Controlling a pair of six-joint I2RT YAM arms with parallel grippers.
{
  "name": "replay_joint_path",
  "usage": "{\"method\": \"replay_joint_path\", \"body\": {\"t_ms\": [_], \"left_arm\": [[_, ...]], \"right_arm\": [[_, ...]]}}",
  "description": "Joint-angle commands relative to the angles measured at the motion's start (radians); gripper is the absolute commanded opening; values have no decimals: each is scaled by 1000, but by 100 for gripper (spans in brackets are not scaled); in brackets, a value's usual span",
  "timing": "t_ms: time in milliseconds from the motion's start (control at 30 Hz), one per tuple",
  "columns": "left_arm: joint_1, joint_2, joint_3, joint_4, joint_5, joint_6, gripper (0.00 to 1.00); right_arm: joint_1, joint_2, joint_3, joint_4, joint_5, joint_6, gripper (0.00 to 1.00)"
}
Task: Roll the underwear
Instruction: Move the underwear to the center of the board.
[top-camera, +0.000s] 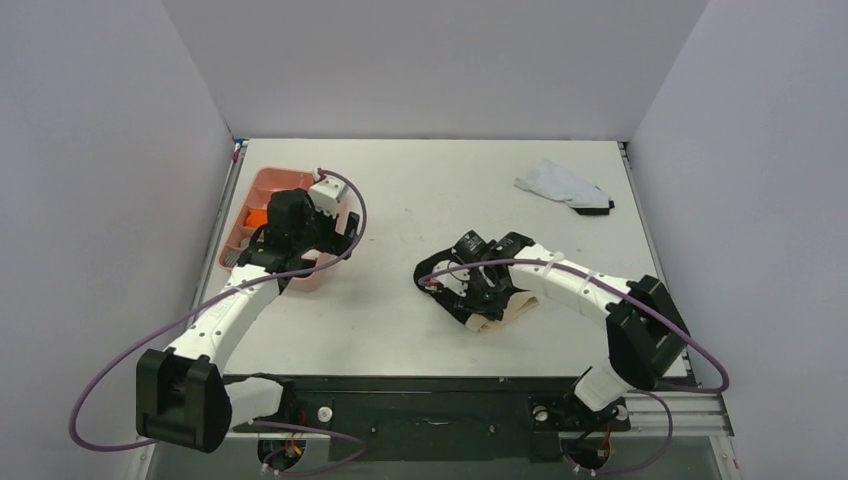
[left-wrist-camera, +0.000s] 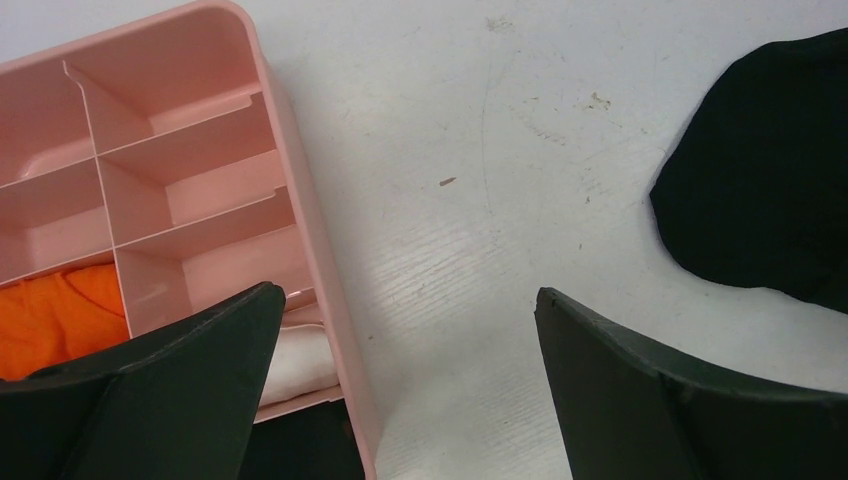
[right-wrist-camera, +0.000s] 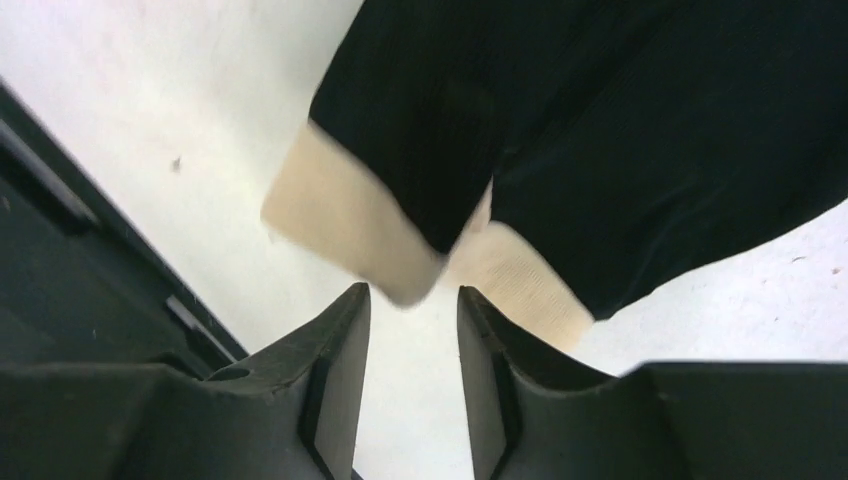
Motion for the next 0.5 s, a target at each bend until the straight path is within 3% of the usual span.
{"method": "replay_joint_path", "body": {"t_ms": [0,67,233,467], "left_arm": [[-1,33,7,6,30,19,97],[0,48,15,4,58,22,97],[-5,62,15,25,97,15,97],[-28,86,29,32,104,8,97]], "right_arm": [[-20,-158,-69,-29,-8,-15,38],[-60,-196,-95,-25,-6,-16,41],[-302,-257,-124,-25,-46,-42,46],[-524,-168,-138,-6,-100,-46,57]]}}
